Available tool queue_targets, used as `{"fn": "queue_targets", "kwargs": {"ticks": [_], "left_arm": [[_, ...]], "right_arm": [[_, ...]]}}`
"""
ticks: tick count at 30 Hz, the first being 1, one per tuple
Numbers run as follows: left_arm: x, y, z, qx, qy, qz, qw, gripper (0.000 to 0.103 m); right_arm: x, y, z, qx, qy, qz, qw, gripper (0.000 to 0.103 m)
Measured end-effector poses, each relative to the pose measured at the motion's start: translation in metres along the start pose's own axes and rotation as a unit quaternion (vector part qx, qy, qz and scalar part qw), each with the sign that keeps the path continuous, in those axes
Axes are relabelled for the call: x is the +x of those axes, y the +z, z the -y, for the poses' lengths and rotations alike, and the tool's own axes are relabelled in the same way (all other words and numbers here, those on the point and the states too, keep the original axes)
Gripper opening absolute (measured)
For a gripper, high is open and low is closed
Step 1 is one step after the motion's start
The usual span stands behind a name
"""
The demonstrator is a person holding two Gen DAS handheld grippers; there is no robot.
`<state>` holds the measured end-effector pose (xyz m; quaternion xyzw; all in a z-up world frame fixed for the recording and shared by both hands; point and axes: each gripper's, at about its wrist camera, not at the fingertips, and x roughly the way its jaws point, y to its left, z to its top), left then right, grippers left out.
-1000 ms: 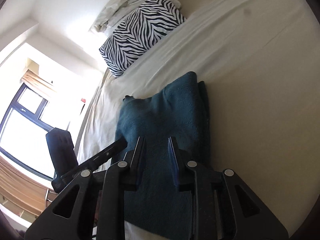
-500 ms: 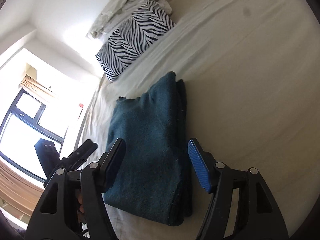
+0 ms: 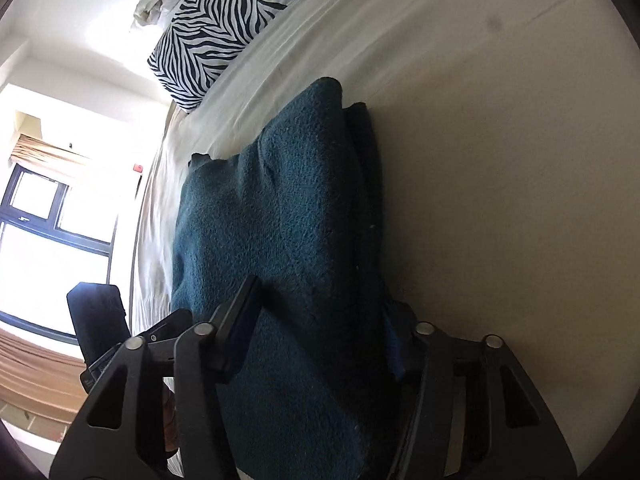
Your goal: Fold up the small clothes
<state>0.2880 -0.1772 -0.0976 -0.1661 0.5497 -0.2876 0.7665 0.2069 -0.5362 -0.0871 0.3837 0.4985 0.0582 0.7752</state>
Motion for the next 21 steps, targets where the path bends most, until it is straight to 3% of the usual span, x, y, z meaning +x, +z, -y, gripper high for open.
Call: {"fn": "queue_targets", "kwargs": {"ticks": [6,9,11,16,21], "left_arm": [[0.000,0.004,0.007,0.016,0.017,-0.011,0.9997,0.049],[-0.009,0.001,0.014,0.032,0.027,-0.008,0.9991,0.043],[-0.020,-0.004,0.020,0.045,0.038,-0.004,0.9982,0.041],[-0.073,-0.032,0.028,0.081,0.050,0.023,0.9952,0.041],[-0.136,-0.074,0.019,0.096,0.055,0.043,0.9929,0.041]], "right_arm": [[0.007,-0.007,-0.034,-0.066,-0.089,0.018,0.994,0.026],[0.004,-0.019,-0.069,-0.126,-0.155,0.040,0.979,0.022],[0.000,-0.029,-0.092,-0.160,-0.177,0.052,0.970,0.021],[-0.019,-0.067,-0.139,-0.201,-0.173,0.070,0.962,0.020],[-0.032,-0.123,-0.190,-0.218,-0.133,0.079,0.964,0.020]]}}
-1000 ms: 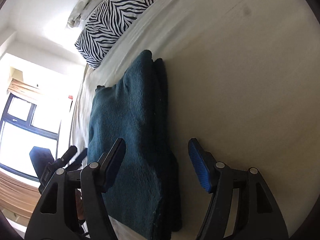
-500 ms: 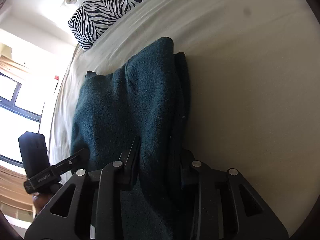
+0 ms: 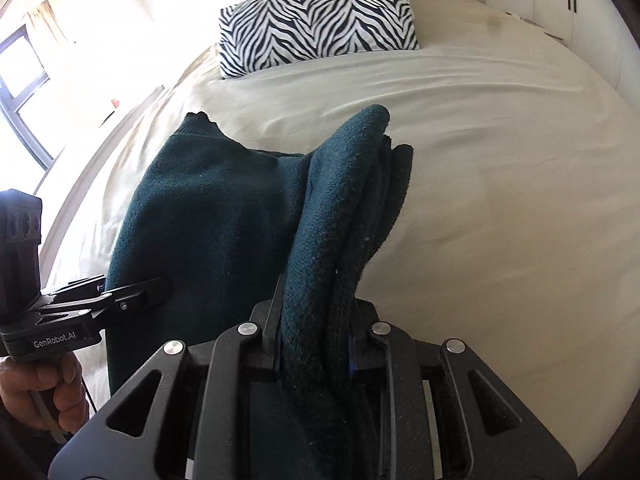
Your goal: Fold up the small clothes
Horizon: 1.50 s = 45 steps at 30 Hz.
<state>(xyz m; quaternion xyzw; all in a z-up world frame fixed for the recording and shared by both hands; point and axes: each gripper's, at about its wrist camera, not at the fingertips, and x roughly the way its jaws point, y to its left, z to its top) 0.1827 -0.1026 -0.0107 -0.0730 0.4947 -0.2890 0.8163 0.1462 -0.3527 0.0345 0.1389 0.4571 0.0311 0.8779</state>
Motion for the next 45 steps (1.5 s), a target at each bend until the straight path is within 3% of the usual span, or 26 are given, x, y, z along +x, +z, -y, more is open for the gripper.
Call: {"fn": "queue_targets", "kwargs": {"ticks": [7,14,20,23,29,35,42,45], "left_arm": [[-0.069,-0.072,-0.028,-0.006,0.014,0.008,0.9999,0.041],[-0.110,-0.132,-0.055,-0.022,0.038,0.009,0.9990,0.041],[-0.120,-0.148,-0.075,-0.034,0.041,0.007,0.9986,0.041],[-0.120,-0.146,-0.080,-0.034,0.036,0.007,0.9987,0.041],[-0.119,-0.124,-0.079,-0.013,0.036,0.018,0.9991,0.041],[-0.106,-0.087,-0.091,-0.025,0.034,0.024,0.9988,0.042],[-0.064,-0.048,-0.111,-0.027,0.037,0.025,0.9986,0.043],[-0.033,-0.045,-0.129,-0.037,0.054,-0.001,0.9979,0.046]], "right_arm": [[-0.018,-0.057,-0.097,-0.006,0.056,0.002,0.998,0.020],[-0.017,-0.112,-0.183,-0.035,0.072,-0.011,0.997,0.020],[-0.016,-0.147,-0.210,-0.028,0.082,-0.029,0.996,0.020],[-0.020,-0.154,-0.205,-0.028,0.080,-0.027,0.996,0.020],[-0.022,-0.131,-0.192,-0.023,0.078,-0.013,0.997,0.020],[-0.001,-0.079,-0.173,-0.009,0.088,-0.006,0.996,0.020],[0.041,-0.037,-0.144,0.016,0.096,-0.009,0.995,0.020],[0.076,-0.032,-0.120,0.042,0.093,-0.036,0.994,0.020]]}}
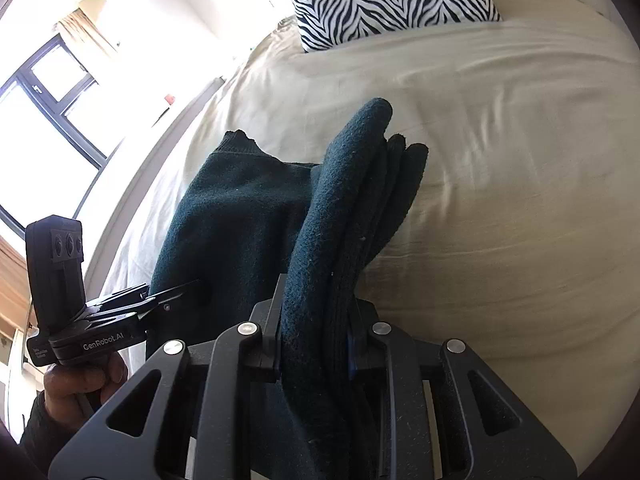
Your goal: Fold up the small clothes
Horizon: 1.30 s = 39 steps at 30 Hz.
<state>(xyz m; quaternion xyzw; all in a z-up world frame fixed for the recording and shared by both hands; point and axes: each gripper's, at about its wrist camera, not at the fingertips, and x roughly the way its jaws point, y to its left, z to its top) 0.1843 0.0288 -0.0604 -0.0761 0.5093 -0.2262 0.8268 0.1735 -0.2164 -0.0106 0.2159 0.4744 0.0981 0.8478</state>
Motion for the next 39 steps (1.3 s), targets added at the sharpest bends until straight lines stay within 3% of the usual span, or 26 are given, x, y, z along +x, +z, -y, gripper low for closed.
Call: {"fn": "queue_targets", "kwargs": {"ticks": [3,6,8,12,16,21,23,25,29,30,34,37,39], "left_arm": [[0.016,-0.006,-0.020,-0.039,-0.030,-0.001,0.9988,0.057],[0.017,-0.014,-0.024,-0.039,-0.045,0.011,0.9982,0.060],[0.016,-0.019,-0.022,-0.036,-0.045,0.016,0.9982,0.060],[0.011,-0.020,-0.022,-0.045,-0.041,0.016,0.9980,0.060],[-0.010,-0.025,-0.018,-0.042,-0.008,0.037,0.9984,0.060],[-0.050,-0.039,-0.006,-0.031,0.012,0.094,0.9950,0.060],[-0.054,-0.040,0.004,-0.017,0.013,0.098,0.9950,0.060],[-0.049,-0.040,0.013,0.001,0.015,0.089,0.9959,0.060],[-0.029,-0.046,0.017,0.013,0.031,0.061,0.9976,0.063],[-0.025,-0.046,0.015,0.011,0.033,0.057,0.9978,0.064],[-0.014,-0.048,0.003,-0.007,0.035,0.042,0.9985,0.065],[-0.017,-0.054,-0.005,-0.026,0.026,0.038,0.9986,0.065],[-0.031,-0.060,-0.004,-0.024,0.033,0.060,0.9974,0.063]], "right_arm": [[0.028,0.000,0.039,0.053,0.013,-0.026,0.998,0.024],[0.038,-0.003,0.070,0.091,0.076,-0.019,0.993,0.029],[0.039,-0.003,0.075,0.095,0.091,-0.016,0.991,0.029],[0.025,-0.001,0.073,0.103,0.066,-0.014,0.992,0.035],[-0.016,-0.012,0.065,0.101,0.015,0.030,0.994,0.041],[-0.057,-0.030,0.025,0.063,0.065,0.067,0.994,0.041],[-0.052,-0.033,0.009,0.040,0.083,0.055,0.994,0.041],[-0.038,-0.036,0.003,0.034,0.075,0.040,0.996,0.041],[0.002,-0.048,0.031,0.085,0.055,-0.001,0.995,0.036],[0.005,-0.052,0.040,0.094,0.070,0.005,0.993,0.030],[0.004,-0.063,0.057,0.118,0.126,0.029,0.985,0.030],[-0.008,-0.066,0.052,0.107,0.098,0.035,0.989,0.031],[-0.025,-0.069,0.044,0.088,0.059,0.048,0.993,0.034]]}}
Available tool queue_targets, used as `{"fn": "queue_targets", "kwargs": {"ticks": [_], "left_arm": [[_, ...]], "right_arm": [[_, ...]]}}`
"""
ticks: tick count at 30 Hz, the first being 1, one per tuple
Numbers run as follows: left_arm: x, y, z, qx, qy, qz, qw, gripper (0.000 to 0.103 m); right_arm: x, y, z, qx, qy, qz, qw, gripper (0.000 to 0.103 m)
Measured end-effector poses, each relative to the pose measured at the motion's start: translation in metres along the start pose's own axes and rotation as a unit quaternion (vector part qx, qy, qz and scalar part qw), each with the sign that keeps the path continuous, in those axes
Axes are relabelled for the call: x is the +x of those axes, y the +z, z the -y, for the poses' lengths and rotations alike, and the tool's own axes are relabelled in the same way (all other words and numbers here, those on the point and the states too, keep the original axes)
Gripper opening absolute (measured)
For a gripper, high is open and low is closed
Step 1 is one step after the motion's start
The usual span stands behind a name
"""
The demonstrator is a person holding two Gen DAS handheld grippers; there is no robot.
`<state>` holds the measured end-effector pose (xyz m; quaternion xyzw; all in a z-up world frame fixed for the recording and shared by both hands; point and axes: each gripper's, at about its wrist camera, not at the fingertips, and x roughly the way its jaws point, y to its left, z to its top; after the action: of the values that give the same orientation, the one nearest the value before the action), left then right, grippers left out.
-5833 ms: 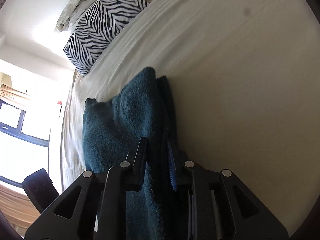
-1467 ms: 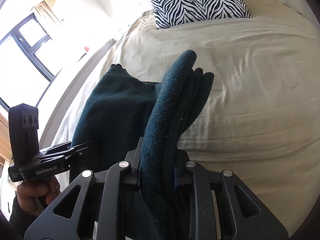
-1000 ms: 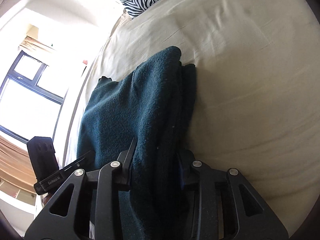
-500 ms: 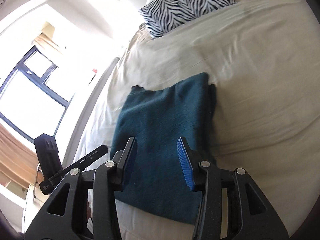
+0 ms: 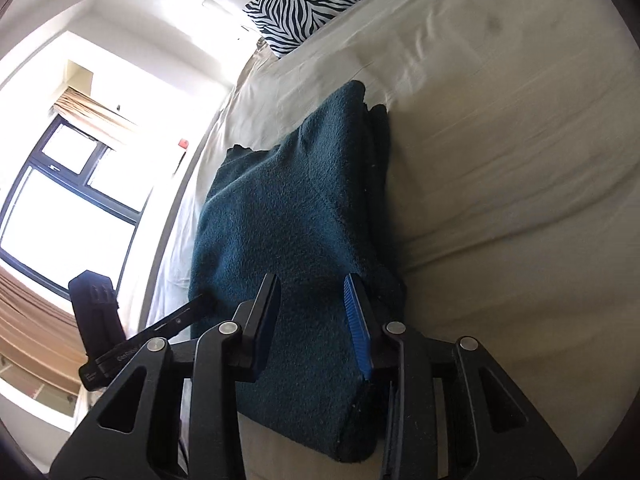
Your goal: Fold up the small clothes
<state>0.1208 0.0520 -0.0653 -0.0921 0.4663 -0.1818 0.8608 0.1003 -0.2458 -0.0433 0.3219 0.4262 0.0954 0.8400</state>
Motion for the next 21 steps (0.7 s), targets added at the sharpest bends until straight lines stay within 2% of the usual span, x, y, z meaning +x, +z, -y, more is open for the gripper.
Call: {"fn": "queue_targets", "kwargs": {"ticks": [3,5,6,8,10,11,13,14,16,17,18,19,21], "left_arm": [[-0.031,-0.006,0.007,0.020,0.024,0.048,0.9984,0.068],[-0.057,-0.012,0.016,0.037,0.039,0.086,0.9948,0.077],[-0.071,-0.017,0.023,0.048,0.045,0.110,0.9917,0.082],[-0.099,-0.026,0.037,0.075,0.068,0.158,0.9822,0.103],[-0.130,-0.038,0.055,0.110,0.099,0.215,0.9654,0.103],[-0.144,-0.044,0.064,0.126,0.111,0.240,0.9563,0.103],[-0.171,-0.054,0.078,0.144,0.144,0.282,0.9377,0.103],[-0.183,-0.056,0.083,0.146,0.154,0.298,0.9304,0.103],[-0.208,-0.062,0.094,0.152,0.165,0.330,0.9170,0.103],[-0.219,-0.064,0.099,0.153,0.171,0.342,0.9114,0.103],[-0.228,-0.064,0.103,0.151,0.182,0.346,0.9079,0.103],[-0.237,-0.061,0.105,0.145,0.198,0.339,0.9082,0.103],[-0.249,-0.052,0.110,0.137,0.203,0.318,0.9160,0.103]], "right_arm": [[-0.026,-0.006,-0.016,-0.035,-0.057,0.030,0.997,0.035],[-0.046,-0.012,-0.031,-0.059,-0.085,0.057,0.993,0.035],[-0.057,-0.014,-0.039,-0.072,-0.101,0.075,0.990,0.039],[-0.080,-0.022,-0.060,-0.101,-0.127,0.115,0.980,0.042],[-0.103,-0.028,-0.081,-0.130,-0.145,0.155,0.969,0.048],[-0.116,-0.031,-0.091,-0.142,-0.153,0.177,0.962,0.052],[-0.145,-0.037,-0.113,-0.165,-0.161,0.234,0.944,0.073],[-0.162,-0.044,-0.123,-0.177,-0.162,0.268,0.933,0.078],[-0.196,-0.056,-0.145,-0.200,-0.170,0.341,0.903,0.100],[-0.212,-0.062,-0.155,-0.207,-0.177,0.374,0.887,0.103],[-0.227,-0.066,-0.165,-0.214,-0.179,0.398,0.874,0.103],[-0.240,-0.068,-0.174,-0.220,-0.176,0.411,0.867,0.103],[-0.261,-0.068,-0.188,-0.220,-0.160,0.417,0.867,0.103]]}}
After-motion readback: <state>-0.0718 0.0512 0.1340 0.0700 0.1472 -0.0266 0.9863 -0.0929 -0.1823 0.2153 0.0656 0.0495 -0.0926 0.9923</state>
